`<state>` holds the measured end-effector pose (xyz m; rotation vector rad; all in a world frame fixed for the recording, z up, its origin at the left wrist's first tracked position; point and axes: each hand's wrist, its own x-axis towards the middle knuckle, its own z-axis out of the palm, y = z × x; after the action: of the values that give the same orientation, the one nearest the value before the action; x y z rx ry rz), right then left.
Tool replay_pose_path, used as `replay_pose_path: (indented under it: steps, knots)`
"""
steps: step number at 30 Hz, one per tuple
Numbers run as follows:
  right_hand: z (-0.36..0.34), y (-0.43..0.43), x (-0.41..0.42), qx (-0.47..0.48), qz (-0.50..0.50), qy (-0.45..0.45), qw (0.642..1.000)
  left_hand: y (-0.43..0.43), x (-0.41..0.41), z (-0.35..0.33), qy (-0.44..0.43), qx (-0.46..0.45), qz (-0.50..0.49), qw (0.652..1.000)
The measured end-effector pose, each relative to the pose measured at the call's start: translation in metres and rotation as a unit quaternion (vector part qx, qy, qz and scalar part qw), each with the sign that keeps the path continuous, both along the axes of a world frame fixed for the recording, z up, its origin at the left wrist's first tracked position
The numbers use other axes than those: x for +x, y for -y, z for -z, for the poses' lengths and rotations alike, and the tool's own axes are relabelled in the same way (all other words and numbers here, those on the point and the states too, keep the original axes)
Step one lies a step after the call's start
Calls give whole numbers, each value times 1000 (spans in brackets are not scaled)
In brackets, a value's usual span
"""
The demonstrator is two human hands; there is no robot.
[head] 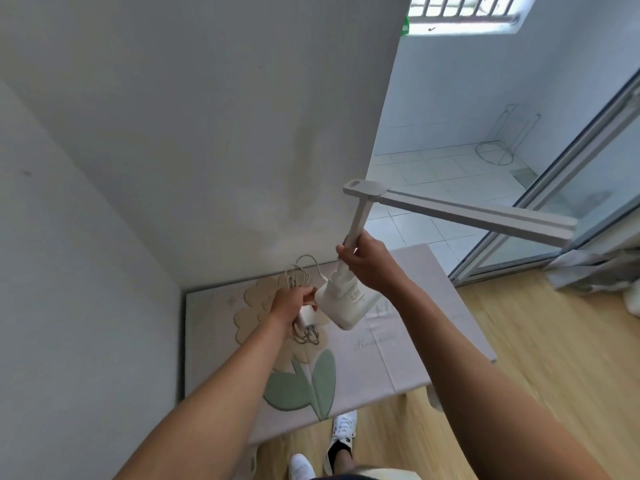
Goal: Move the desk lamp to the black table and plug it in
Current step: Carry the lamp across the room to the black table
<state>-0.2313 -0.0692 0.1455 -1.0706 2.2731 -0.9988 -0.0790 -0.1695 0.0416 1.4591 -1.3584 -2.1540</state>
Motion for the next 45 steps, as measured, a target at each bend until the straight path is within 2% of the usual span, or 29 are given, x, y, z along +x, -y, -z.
replay_pose_path:
  steps: [3,6,8,17,25,31,37,45]
  knots:
    - [1,0,6,14,-11,-1,1000,-1,6,0,-10,12,56,998]
    - [6,-2,13,19,-11,-8,1000,-6,6,2,-36,39,63,997]
    - [10,-5,18,15,-8,-8,1000,-12,6,5,-26,22,72,997]
    - [21,-20,30,-25,31,7,999,-33,5,18,-30,-7,10,999]
    - [23,-52,24,-25,54,-6,998,-62,-11,21,-35,-6,18,999]
    - [23,-99,6,-24,98,-8,995,-101,-37,24,-40,11,53,998]
    - [24,-164,-17,-33,144,-7,989,-150,-66,18,-25,-19,130,991]
    - [11,-288,-46,-51,207,-10,977,-259,-111,0,-23,-39,235,971]
